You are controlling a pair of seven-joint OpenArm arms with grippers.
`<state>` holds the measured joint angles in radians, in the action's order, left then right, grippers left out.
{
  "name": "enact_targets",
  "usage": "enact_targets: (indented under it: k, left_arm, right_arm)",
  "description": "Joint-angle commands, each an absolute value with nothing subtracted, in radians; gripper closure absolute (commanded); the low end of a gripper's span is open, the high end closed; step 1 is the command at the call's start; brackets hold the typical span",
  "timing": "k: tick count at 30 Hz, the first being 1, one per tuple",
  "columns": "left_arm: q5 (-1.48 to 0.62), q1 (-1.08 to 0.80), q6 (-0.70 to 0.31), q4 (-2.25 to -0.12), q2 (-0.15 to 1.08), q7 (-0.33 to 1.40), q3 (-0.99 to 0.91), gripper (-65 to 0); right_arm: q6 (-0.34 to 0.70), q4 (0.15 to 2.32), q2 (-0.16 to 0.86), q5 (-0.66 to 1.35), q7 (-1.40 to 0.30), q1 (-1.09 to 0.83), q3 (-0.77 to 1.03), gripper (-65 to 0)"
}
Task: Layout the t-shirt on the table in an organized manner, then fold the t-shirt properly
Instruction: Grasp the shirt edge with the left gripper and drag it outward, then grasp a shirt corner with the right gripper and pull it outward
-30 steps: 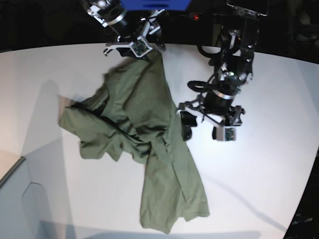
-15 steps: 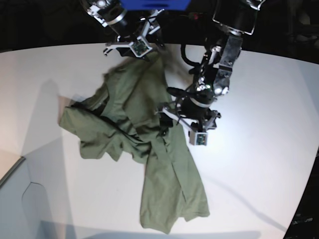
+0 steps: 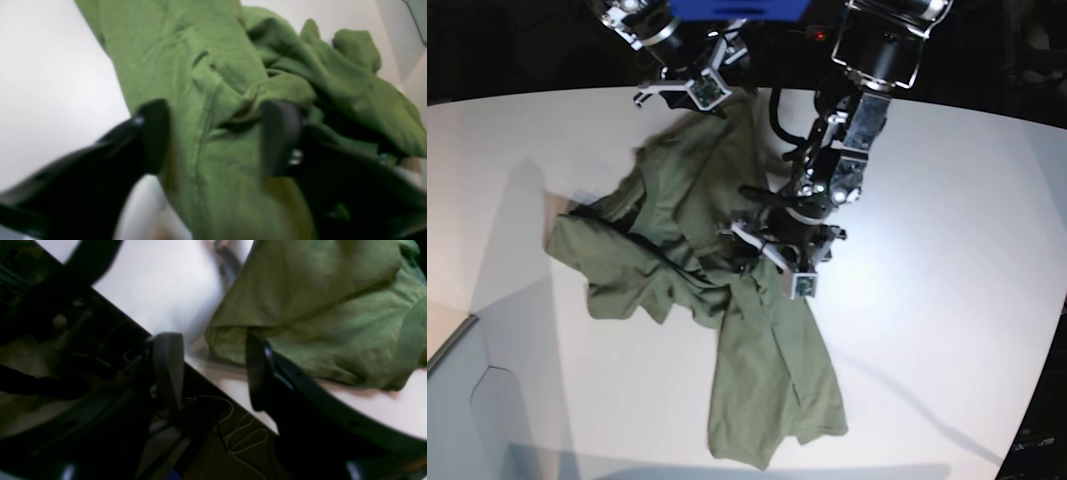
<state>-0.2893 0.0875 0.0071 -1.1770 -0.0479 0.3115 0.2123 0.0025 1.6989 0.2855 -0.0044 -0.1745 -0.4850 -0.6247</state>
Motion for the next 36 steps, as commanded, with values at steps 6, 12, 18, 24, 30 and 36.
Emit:
enact_targets:
  k: [6,12,18,24,30,36]
  left_arm:
    - [-0.298,0.15,-0.004,-1.148,-0.062,0.285,0.214,-12.6]
    - [-0.298,0.147,-0.004,-1.168,-0.058,0.285,0.208,0.0]
    - [-0.298,0.051,-0.004,-1.343,-0.022,0.285,0.151,0.0]
    - [-0.3,-0.153,-0.005,-1.603,-0.007,0.286,-0.044,0.0]
    - [-0.366,-0.325,-0.005,-1.695,-0.012,0.285,-0.254,0.0]
    - [-0.615,-0.378,-0.007,-1.603,0.079,0.286,-0.41,0.0]
  right_arm:
    - [0.004,1.695,0.286,-0.005,-0.153,-0.487,-0.624,-29.8]
    - [0.004,1.662,0.285,-0.005,-0.153,-0.489,-0.595,-29.8]
    - [0.004,1.662,0.283,-0.005,-0.153,-0.487,-0.575,-29.8]
    - [0.004,1.67,0.283,-0.004,-0.151,-0.479,-0.567,-29.8]
    - [0.004,1.672,0.283,-0.004,-0.145,-0.461,-0.565,-29.8]
    - [0.002,1.673,0.282,-0.004,-0.145,-0.435,-0.536,-29.8]
